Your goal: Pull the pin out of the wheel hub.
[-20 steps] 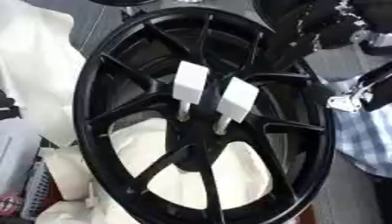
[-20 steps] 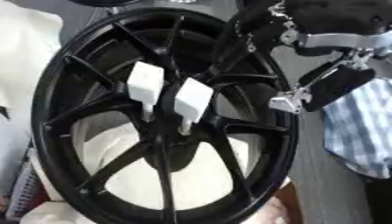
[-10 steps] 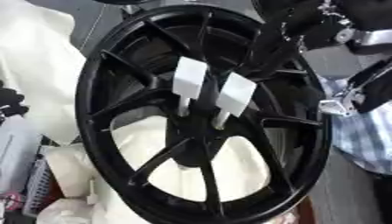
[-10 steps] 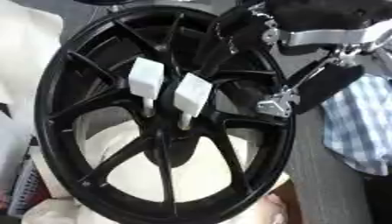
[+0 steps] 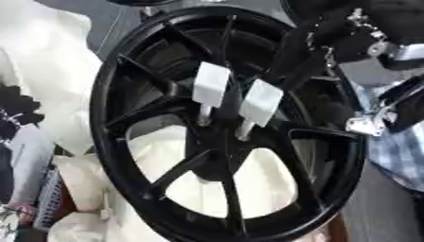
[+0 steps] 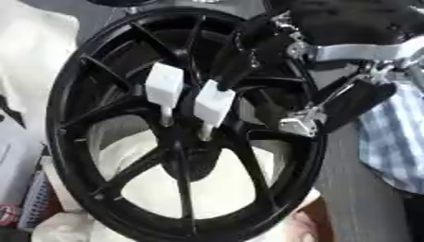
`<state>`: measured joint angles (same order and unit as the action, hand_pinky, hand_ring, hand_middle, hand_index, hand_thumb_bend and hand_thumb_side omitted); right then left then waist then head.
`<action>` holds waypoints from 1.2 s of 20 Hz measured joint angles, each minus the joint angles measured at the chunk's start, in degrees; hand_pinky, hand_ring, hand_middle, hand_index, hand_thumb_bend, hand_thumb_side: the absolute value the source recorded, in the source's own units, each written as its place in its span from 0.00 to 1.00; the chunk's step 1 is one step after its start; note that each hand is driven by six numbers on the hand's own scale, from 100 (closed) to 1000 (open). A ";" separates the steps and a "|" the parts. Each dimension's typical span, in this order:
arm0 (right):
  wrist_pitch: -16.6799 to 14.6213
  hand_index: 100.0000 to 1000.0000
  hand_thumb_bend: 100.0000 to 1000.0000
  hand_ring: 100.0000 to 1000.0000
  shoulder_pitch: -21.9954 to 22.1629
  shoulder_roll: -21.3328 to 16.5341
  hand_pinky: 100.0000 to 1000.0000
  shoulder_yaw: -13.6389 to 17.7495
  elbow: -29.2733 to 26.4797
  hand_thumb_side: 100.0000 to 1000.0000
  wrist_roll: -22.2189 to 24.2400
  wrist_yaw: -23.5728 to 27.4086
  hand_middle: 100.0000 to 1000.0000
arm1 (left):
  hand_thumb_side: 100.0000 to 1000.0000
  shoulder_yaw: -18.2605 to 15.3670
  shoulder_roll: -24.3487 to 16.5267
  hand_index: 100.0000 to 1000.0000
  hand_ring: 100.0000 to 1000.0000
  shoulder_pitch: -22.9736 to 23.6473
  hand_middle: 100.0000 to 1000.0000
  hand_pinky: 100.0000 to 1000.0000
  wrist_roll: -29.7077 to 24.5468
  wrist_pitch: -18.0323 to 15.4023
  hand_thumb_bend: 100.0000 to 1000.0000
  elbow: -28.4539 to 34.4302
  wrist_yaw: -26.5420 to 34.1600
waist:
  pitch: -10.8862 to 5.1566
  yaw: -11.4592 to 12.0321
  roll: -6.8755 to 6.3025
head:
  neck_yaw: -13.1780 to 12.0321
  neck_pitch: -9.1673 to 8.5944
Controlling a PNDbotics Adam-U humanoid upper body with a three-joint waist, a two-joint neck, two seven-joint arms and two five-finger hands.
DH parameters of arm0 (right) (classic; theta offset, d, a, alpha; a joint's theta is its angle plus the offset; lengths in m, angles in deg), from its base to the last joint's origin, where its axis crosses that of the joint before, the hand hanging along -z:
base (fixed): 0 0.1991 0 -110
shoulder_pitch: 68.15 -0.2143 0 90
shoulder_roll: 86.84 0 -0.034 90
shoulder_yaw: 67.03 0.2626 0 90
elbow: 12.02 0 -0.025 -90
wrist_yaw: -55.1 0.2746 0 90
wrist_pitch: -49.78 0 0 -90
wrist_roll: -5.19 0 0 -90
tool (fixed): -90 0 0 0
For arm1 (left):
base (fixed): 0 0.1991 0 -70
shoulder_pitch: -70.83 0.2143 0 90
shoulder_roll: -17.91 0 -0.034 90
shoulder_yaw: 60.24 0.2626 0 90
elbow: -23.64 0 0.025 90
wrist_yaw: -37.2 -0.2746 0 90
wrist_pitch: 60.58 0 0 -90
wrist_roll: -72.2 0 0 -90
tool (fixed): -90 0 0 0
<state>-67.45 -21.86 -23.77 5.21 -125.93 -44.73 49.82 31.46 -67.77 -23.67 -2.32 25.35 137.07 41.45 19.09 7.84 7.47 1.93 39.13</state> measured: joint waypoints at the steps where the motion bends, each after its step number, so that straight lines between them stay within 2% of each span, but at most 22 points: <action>1: 0.20 0.79 0.00 0.85 -0.17 0.34 0.90 -0.03 0.00 0.19 0.20 -0.05 0.78 | 0.74 -0.04 0.15 0.70 0.63 0.03 0.55 0.60 0.05 0.05 0.00 0.00 -0.04 | -0.05 -0.11 0.00 | -0.26 0.01; 7: 1.11 0.79 0.00 0.84 -0.97 1.91 0.89 -0.28 0.00 0.19 1.11 -1.04 0.78 | 0.75 -0.16 0.17 0.70 0.63 0.35 0.55 0.60 0.15 0.21 0.00 0.00 -0.10 | -0.30 -0.38 -0.09 | -0.60 0.36; 15: 1.13 0.79 0.00 0.84 -1.62 3.38 0.89 -0.70 0.00 0.19 1.13 -4.92 0.78 | 0.75 -0.16 0.64 0.70 0.63 0.18 0.55 0.60 0.04 0.35 0.00 0.00 -0.11 | -0.27 0.74 0.14 | 0.22 0.64; 24: 1.43 0.82 0.00 0.85 -1.11 3.88 0.90 -1.34 0.00 0.23 1.43 -8.93 0.79 | 0.76 -0.15 0.70 0.70 0.63 -0.06 0.55 0.60 -0.11 0.73 0.00 0.00 -0.40 | 0.59 1.35 0.73 | 0.87 0.53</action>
<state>-66.02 -22.97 -19.90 3.87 -125.93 -43.30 40.89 31.32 -67.07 -23.73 -2.43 26.08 137.07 41.05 19.68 9.20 8.21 2.81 39.65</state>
